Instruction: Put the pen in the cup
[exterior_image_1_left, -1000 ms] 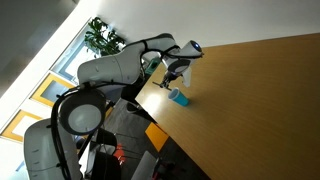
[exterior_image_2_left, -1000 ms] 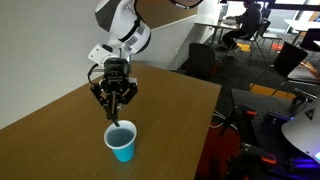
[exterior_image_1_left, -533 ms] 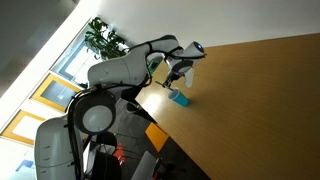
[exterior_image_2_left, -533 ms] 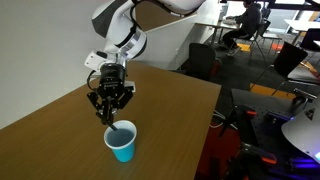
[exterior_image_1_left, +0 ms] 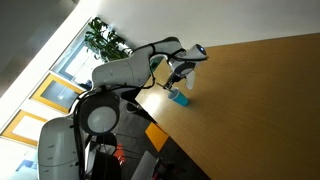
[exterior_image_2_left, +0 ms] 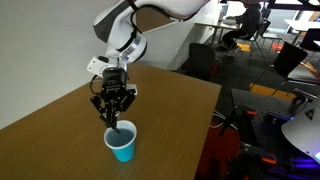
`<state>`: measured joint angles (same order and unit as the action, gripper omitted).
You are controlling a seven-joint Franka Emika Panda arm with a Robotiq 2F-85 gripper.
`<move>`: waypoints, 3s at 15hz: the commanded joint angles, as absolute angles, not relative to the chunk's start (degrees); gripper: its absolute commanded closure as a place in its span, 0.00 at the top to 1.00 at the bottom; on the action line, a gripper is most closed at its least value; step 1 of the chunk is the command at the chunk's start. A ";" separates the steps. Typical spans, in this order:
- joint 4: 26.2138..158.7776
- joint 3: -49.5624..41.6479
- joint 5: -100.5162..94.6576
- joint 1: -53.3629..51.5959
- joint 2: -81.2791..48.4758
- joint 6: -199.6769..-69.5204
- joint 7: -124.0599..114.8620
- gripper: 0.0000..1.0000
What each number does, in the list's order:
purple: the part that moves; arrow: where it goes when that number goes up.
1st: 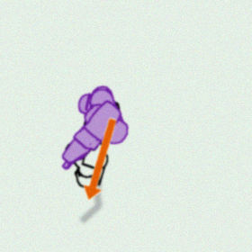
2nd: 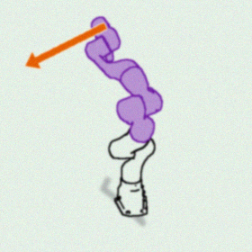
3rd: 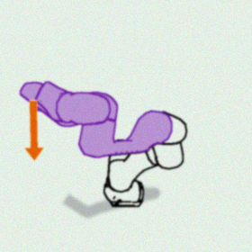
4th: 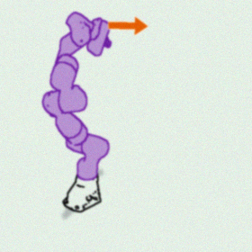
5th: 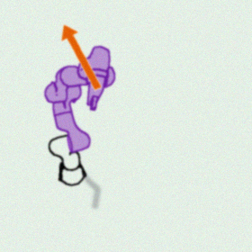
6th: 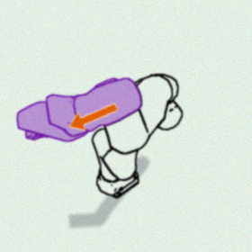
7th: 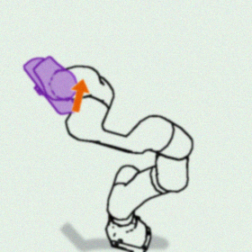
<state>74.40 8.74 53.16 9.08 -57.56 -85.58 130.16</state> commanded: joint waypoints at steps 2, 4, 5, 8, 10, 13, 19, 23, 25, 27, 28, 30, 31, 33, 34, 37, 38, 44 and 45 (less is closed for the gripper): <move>73.42 8.33 52.40 9.39 -58.14 -82.37 130.20 0.03; 73.41 8.24 52.28 9.40 -58.30 -82.03 130.18 0.03; 73.50 8.11 52.15 9.32 -58.27 -82.14 130.18 0.03; 73.63 7.90 51.73 9.10 -58.11 -82.61 130.08 0.43; 73.60 7.89 51.55 9.11 -57.99 -82.57 130.08 0.58; 74.06 7.89 51.57 9.09 -57.30 -82.93 130.22 0.80; 78.20 7.95 52.53 9.24 -51.58 -85.06 132.38 1.00; 83.99 7.11 53.83 8.80 -43.47 -88.74 132.12 1.00; 87.26 6.48 55.00 8.54 -39.02 -91.93 131.37 1.00; 91.58 5.36 56.43 7.68 -33.79 -97.12 128.31 1.00; 93.18 5.07 57.13 7.38 -31.74 -99.26 126.64 1.00; 96.57 4.34 58.14 6.39 -27.43 -103.99 123.46 1.00; 98.09 3.96 58.29 5.83 -25.36 -106.33 121.56 1.00; 100.48 3.49 58.22 4.70 -22.30 -111.45 117.79 1.00; 101.65 3.30 57.97 4.07 -20.93 -114.32 115.97 1.00; 98.85 4.00 57.08 4.50 -23.01 -114.19 115.46 1.00; 99.71 3.97 57.06 4.19 -22.12 -115.04 114.97 1.00; 101.01 3.61 57.02 4.01 -21.45 -115.53 114.54 1.00; 101.04 3.59 57.02 4.01 -21.45 -115.54 114.54 1.00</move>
